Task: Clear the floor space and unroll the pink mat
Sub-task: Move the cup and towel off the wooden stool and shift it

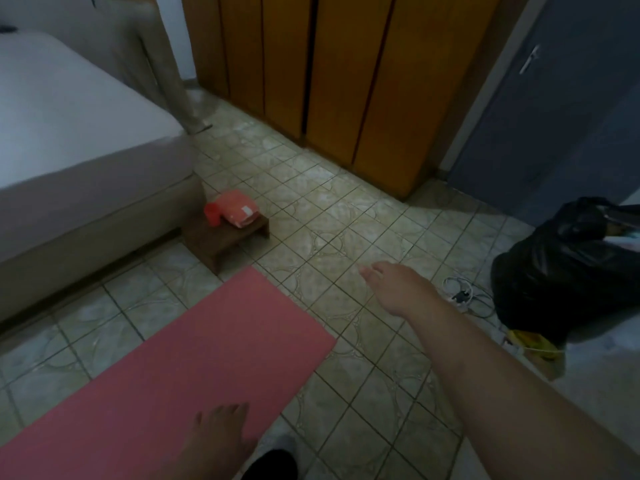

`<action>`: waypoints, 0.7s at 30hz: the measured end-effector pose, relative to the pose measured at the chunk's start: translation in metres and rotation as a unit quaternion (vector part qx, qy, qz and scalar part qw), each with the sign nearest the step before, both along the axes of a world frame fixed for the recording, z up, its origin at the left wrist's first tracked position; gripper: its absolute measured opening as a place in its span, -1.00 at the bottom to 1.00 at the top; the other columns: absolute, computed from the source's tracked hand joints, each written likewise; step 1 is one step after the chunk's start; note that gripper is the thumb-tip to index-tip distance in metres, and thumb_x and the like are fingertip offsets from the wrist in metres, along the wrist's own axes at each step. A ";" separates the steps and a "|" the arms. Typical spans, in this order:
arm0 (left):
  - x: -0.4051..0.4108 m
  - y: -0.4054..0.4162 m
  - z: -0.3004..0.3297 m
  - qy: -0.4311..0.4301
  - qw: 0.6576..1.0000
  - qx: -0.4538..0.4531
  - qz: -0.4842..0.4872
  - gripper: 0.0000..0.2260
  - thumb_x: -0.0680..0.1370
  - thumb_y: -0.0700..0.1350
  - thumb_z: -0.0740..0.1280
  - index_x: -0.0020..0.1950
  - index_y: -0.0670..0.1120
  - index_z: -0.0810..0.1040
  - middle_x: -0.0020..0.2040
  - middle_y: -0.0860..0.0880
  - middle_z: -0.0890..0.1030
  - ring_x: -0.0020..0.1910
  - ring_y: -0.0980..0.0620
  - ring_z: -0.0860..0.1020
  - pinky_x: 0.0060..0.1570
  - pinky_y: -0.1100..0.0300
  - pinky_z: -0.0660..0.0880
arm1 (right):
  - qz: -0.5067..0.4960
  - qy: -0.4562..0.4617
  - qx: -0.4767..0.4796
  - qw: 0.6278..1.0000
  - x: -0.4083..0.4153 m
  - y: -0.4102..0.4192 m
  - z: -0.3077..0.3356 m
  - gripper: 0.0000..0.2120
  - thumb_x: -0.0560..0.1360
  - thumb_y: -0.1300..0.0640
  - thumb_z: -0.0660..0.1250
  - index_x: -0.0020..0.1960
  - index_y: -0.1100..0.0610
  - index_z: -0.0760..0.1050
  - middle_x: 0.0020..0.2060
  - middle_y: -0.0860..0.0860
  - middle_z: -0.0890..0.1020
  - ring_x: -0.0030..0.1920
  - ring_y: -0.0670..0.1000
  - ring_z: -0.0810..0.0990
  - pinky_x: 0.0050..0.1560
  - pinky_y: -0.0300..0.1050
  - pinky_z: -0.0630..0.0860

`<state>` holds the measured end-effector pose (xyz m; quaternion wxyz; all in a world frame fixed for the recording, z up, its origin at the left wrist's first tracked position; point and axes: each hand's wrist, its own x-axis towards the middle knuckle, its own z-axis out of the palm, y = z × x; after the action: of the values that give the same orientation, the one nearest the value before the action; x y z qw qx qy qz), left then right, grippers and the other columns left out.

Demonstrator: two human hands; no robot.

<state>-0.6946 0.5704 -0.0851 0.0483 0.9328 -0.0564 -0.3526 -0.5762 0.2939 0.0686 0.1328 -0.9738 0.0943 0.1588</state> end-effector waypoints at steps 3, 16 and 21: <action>0.067 -0.024 0.004 -0.034 0.999 -0.019 0.003 -0.40 0.57 0.20 0.09 0.54 0.01 0.03 0.54 0.01 0.17 0.51 0.06 0.14 0.47 -0.05 0.05 | -0.003 0.027 -0.005 1.000 0.022 -0.019 -0.020 -0.47 0.60 -0.21 -0.09 0.43 0.04 0.28 0.38 0.08 0.43 0.34 0.13 0.40 0.32 0.08 0.32; 0.410 -0.143 0.095 -0.221 0.962 -0.138 0.080 -0.51 0.53 0.18 0.19 0.35 -0.07 0.33 0.32 -0.15 0.48 0.31 -0.16 0.42 0.36 -0.23 0.23 | -0.051 0.173 0.007 0.984 0.111 -0.124 -0.103 -0.37 0.54 -0.31 -0.08 0.45 0.05 0.25 0.42 0.04 0.38 0.40 0.08 0.34 0.38 0.04 0.27; 0.454 -0.188 0.074 -0.203 0.966 -0.102 0.121 -0.48 0.53 0.20 0.17 0.42 -0.02 0.28 0.38 -0.09 0.42 0.40 -0.09 0.31 0.42 -0.24 0.06 | 0.014 0.147 -0.014 0.989 0.225 -0.176 -0.099 -0.38 0.55 -0.29 -0.06 0.45 0.06 0.25 0.43 0.04 0.37 0.41 0.08 0.32 0.38 0.05 0.26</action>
<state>-0.2409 0.3827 -0.0111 0.1730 0.9749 0.0124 -0.1394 -0.3514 0.1178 -0.0307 0.1015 -0.9428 0.1014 0.3009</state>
